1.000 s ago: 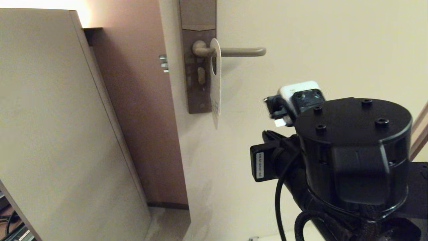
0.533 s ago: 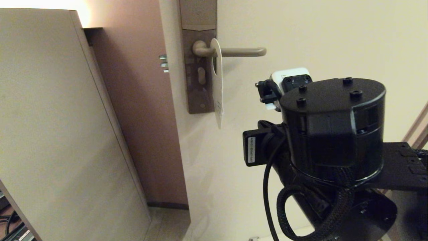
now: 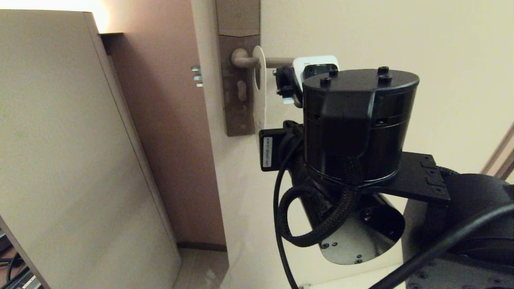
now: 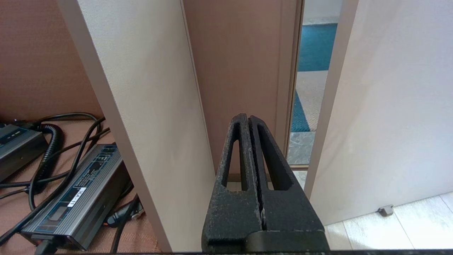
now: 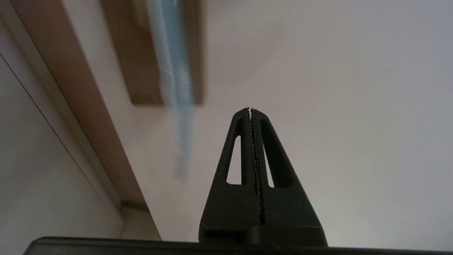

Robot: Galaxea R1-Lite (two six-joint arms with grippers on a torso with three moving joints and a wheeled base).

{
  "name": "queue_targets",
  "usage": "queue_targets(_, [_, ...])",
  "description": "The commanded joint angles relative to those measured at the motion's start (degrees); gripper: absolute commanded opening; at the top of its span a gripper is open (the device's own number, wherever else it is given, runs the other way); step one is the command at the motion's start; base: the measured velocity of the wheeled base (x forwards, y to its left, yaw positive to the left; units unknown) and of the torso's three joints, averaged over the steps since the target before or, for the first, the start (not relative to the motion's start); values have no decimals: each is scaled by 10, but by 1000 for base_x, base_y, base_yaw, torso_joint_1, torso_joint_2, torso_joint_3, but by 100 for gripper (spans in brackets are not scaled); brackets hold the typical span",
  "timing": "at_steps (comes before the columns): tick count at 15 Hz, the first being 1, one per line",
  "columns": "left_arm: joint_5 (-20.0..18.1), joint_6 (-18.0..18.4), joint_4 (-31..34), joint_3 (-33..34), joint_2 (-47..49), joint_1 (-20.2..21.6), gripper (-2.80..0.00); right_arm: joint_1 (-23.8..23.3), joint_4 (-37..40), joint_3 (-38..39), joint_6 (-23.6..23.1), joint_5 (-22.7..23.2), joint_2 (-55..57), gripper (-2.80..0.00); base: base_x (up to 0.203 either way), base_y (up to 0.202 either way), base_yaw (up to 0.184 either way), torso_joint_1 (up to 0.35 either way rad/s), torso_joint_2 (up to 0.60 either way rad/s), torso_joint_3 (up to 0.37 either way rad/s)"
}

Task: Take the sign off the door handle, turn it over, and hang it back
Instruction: Hang the sign back with the other side facing out

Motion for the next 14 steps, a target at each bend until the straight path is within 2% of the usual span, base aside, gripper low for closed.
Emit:
queue_targets(1, [-1, 0, 0, 0, 0, 0, -280, 0, -21, -8, -11, -3, 26, -280, 0, 0, 0, 0, 0, 0])
queue_targets(5, [0, 0, 0, 0, 0, 0, -280, 1, -74, -27, -45, -2, 52, -280, 0, 0, 0, 0, 0, 0])
queue_targets(9, [0, 0, 0, 0, 0, 0, -280, 11, -91, -45, -48, 25, 58, -280, 0, 0, 0, 0, 0, 0])
queue_targets(14, [0, 0, 0, 0, 0, 0, -280, 28, -104, -66, -55, 32, 64, -280, 0, 0, 0, 0, 0, 0])
